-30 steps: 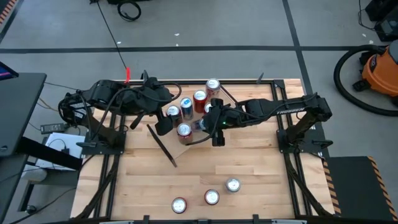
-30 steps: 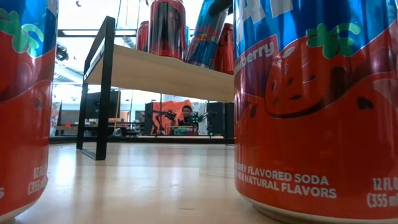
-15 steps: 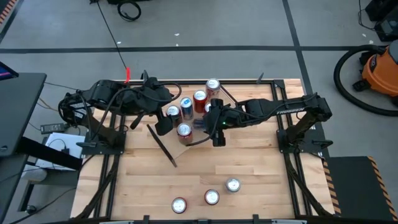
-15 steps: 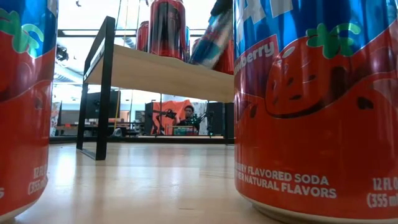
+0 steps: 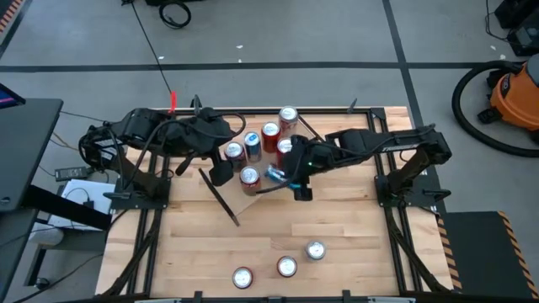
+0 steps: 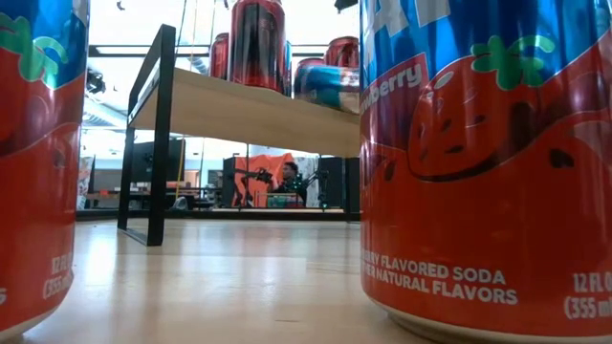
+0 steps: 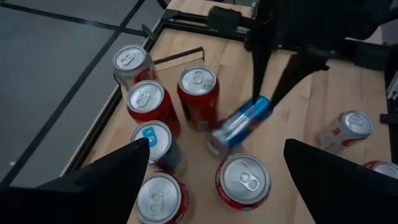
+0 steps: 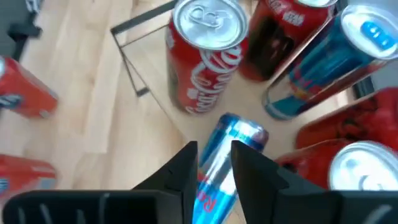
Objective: Place canned beverage on shelf
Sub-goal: Put the blue soda can on the shelf aligned with the other blue soda can
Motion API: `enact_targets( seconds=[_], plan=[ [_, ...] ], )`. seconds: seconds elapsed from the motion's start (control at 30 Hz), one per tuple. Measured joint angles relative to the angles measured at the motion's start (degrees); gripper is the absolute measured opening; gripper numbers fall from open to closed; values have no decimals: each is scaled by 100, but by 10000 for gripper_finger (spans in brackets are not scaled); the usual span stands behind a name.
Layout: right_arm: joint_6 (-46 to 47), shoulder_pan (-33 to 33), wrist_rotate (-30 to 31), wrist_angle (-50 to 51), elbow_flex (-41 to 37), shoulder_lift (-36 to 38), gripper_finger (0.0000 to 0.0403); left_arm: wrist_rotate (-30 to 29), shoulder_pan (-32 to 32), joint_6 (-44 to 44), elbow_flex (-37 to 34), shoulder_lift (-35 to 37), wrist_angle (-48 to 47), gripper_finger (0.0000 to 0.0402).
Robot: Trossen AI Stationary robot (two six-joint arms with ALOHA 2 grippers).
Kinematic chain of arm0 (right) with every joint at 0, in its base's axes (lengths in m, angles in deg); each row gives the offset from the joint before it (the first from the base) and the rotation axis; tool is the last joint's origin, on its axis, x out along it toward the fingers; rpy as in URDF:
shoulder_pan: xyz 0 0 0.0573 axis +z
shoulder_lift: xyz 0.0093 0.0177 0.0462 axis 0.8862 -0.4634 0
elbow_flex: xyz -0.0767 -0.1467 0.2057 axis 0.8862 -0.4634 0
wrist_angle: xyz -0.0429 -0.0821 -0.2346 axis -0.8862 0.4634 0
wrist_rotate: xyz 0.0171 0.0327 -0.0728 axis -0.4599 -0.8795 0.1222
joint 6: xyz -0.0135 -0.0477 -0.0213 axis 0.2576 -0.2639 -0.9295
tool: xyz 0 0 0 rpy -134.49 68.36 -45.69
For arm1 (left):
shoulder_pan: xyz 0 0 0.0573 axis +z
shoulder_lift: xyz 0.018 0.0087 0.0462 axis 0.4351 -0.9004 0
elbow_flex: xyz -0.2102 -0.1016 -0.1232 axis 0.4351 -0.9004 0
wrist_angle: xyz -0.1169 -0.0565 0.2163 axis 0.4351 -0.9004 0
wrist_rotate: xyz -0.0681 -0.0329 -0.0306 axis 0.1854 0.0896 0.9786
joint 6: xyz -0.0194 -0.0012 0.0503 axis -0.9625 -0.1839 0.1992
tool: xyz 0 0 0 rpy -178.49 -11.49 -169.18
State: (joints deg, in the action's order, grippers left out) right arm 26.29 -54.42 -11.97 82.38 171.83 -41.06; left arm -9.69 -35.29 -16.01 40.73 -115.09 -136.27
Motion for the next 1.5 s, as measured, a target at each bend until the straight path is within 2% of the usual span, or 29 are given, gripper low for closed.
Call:
enact_targets(
  seconds=[0.13, 0.2, 0.47, 0.63, 0.93, 1.5],
  plan=[
    [617, 184, -765, 547, 57, 8, 142, 15, 0, -215, 0, -26, 41, 385],
    [982, 329, -944, 955, 58, 9, 169, 16, -38, -334, 0, -26, 45, 385],
    [2165, 1073, -450, 1034, -698, 93, 262, 11, -175, -556, 2, -53, 141, 385],
    [2993, 1393, -736, 1096, -1410, 314, 292, 19, -351, -738, 0, -56, 62, 385],
    [4488, 1780, -1042, 627, -2762, 1052, 305, 22, -466, -777, 0, -61, 63, 385],
    [6001, 2392, -1718, 216, -4309, 1627, 305, 20, -463, -611, 0, -61, 291, 385]
  ],
)
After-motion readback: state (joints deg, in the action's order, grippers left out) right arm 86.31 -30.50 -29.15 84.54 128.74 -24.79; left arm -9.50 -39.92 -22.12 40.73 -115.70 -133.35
